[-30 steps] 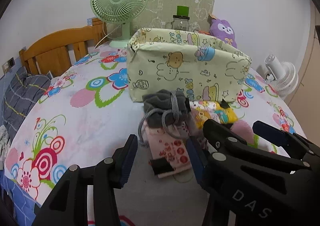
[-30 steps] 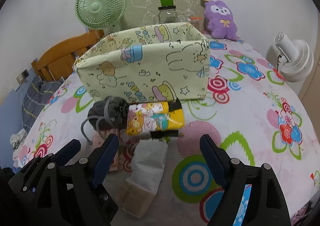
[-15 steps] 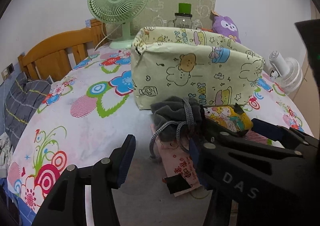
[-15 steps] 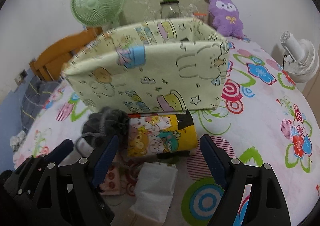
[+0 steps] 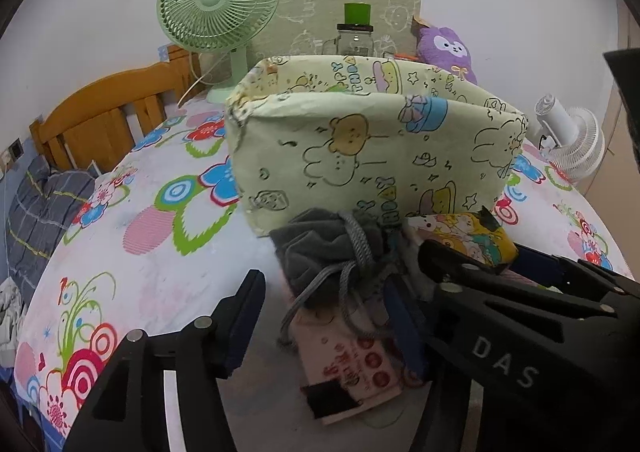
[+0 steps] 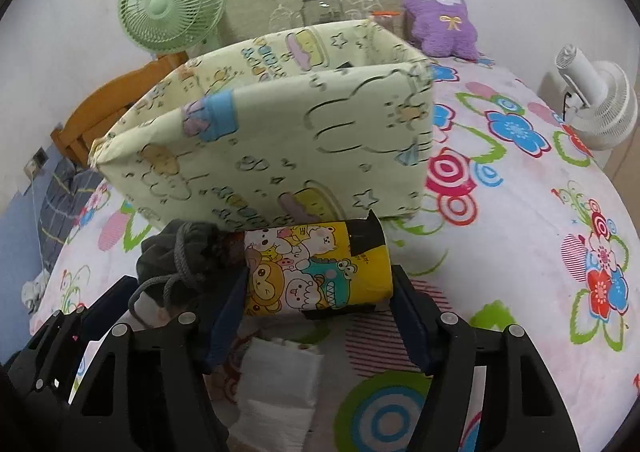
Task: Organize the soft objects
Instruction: 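Grasp the grey drawstring pouch with the left gripper while the right grasps the yellow cartoon pack, then lift both held items and carry them over the basket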
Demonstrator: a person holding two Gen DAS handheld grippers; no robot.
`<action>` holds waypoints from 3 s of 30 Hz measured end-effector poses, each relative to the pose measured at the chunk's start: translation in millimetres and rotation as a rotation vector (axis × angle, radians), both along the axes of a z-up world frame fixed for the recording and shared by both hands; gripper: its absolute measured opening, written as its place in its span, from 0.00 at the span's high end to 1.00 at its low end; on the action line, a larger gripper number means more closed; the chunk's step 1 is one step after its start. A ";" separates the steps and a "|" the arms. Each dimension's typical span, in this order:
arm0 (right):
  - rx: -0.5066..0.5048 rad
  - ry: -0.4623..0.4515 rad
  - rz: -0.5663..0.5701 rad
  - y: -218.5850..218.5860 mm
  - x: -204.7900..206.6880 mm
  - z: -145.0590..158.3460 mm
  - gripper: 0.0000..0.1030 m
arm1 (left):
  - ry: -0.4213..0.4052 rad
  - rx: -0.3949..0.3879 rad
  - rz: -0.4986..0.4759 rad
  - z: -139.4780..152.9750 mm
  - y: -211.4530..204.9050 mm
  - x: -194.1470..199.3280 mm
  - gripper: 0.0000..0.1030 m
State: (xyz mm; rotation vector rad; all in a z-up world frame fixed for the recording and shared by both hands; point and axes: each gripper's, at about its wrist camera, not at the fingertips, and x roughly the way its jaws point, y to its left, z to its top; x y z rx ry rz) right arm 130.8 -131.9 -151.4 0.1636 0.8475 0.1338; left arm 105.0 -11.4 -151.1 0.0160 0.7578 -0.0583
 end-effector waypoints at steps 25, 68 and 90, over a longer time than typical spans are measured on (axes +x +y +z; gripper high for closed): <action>0.019 0.013 -0.068 -26.4 8.3 -1.4 0.31 | 0.050 0.012 0.021 -6.9 -10.7 27.6 0.45; -0.026 -0.219 -0.064 -24.6 -74.2 87.3 0.31 | -0.121 -0.060 -0.026 74.9 -24.8 -51.1 0.48; -0.035 -0.289 -0.015 -18.3 -71.2 136.1 0.31 | -0.187 -0.056 -0.024 117.9 -24.1 -47.7 0.48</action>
